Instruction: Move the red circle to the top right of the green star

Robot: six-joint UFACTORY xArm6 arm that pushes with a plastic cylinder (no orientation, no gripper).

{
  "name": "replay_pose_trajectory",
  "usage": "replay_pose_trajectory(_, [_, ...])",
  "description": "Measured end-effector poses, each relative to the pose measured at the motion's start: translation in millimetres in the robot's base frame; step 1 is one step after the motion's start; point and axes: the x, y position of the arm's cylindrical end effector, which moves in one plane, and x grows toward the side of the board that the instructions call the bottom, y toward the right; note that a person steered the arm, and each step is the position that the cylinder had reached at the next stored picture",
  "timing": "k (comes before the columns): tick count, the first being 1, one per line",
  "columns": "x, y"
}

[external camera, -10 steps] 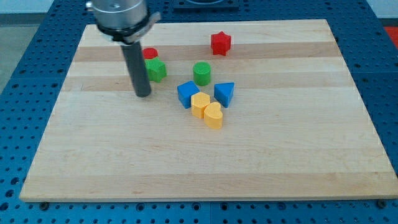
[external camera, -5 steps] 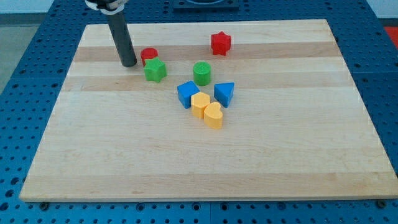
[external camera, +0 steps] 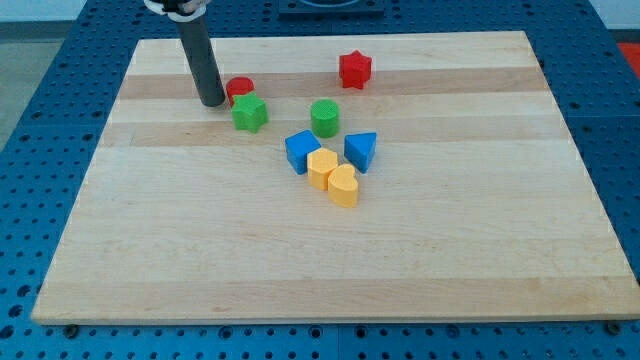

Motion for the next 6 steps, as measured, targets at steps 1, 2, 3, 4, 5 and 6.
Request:
replay_pose_trajectory(1, [-3,19])
replay_pose_trajectory(2, [-11,28])
replay_pose_trajectory(3, [-21,31])
replay_pose_trajectory(4, [-24,40])
replay_pose_trajectory(5, [-24,51])
replay_pose_trajectory(6, [-28,68])
